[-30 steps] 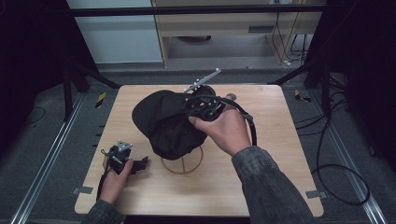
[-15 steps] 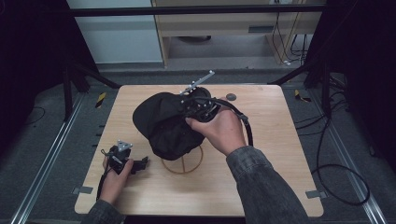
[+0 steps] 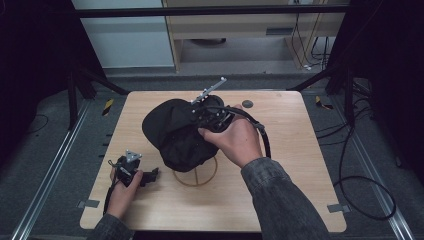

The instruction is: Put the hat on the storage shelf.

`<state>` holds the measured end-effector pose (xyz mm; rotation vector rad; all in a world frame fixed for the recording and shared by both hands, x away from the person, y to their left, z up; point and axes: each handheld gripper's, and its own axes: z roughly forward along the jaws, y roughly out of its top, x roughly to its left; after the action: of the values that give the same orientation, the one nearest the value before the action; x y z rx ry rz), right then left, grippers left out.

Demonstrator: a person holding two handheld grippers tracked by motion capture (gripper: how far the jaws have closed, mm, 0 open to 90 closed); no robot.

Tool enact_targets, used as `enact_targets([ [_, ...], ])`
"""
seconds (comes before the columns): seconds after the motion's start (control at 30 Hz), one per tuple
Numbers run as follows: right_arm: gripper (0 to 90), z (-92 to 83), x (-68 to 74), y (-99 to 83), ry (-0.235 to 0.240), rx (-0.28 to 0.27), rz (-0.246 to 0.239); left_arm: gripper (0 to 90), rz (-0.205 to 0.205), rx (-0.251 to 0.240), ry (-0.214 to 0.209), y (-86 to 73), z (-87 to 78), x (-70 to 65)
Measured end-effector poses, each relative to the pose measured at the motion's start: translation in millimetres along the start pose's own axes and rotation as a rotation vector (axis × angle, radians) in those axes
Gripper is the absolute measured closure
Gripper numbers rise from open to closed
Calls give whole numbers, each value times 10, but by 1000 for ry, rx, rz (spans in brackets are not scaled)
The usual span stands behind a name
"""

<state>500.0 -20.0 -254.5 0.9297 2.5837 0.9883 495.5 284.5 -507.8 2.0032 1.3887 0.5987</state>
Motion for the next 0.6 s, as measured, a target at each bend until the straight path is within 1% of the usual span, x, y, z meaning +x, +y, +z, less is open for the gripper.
enact_targets([
  [0.27, 814, 12, 2, 17, -6, -24, -10, 0, 0, 0, 0, 0, 0, 0],
  [0.43, 802, 16, -13, 26, -8, -37, 2, 0, 0, 0, 0, 0, 0, 0],
  [0.6, 800, 24, -21, 33, 1, -43, 0, 0, 0, 0, 0, 0, 0, 0],
])
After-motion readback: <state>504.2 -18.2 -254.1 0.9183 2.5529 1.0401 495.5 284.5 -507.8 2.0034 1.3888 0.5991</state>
